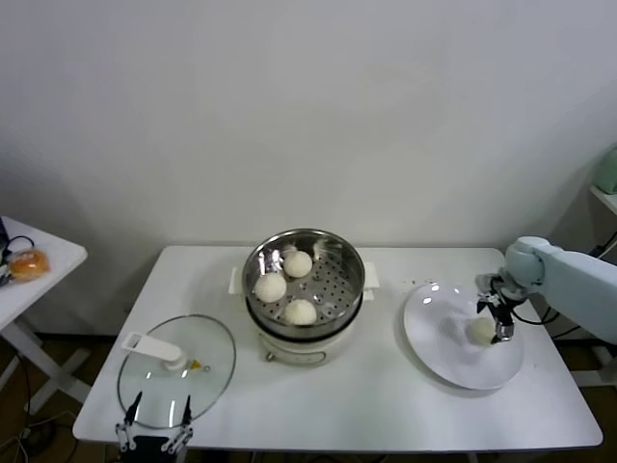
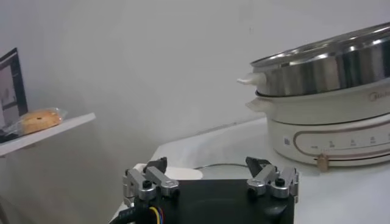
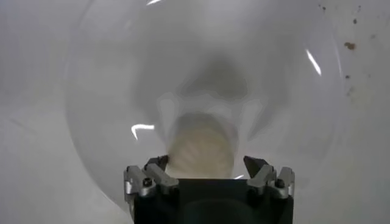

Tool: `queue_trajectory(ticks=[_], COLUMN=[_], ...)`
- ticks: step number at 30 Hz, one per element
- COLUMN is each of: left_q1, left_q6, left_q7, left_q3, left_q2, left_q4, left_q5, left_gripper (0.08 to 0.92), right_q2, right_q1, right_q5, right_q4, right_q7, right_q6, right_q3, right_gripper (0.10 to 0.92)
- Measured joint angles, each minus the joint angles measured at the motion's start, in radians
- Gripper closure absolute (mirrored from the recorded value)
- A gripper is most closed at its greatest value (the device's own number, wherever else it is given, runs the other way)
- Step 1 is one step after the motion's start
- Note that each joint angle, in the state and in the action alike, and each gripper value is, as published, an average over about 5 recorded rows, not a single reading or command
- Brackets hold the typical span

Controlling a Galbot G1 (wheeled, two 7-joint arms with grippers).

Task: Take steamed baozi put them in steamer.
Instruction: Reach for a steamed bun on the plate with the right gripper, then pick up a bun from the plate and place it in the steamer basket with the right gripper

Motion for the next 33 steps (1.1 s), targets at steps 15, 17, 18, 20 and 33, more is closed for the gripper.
queue_trajectory(ticks=[15,17,18,20,33], left_q1=[0.002,0.003,0.002,0.002,-0.006], left_q6=[0.000,0.000,0.000,0.000,0.007], left_q7=[-0.001,-0.001,-0.001,-0.001,-0.001], left_q3=[-0.001,-0.001,-0.001,-0.002,-0.002], left_q2=[0.000,0.000,0.000,0.000,0.000], left_q4=[-0.006,-0.007,-0.008,-0.008,-0.012], left_q5=[-0.001,-0.001,-0.001,-0.002,-0.016], left_gripper=[0.177,0.177,0.177,0.177,0.177], right_q2=[0.001,0.000,0.001,0.004,0.101], right_q1=[0.012,0.038,0.056,0.102,0.541], right_q5=[0.010,0.023,0.032,0.057,0.372], right_q4=[0.001,0.013,0.022,0.043,0.215], right_q7=[-0.016,-0.020,-0.022,-0.026,-0.069], right_q6=[0.001,-0.002,-0.004,-0.008,-0.059], right_q3=[0.014,-0.006,-0.021,-0.059,-0.360], right_gripper=[0.430,0.431,0.431,0.430,0.427])
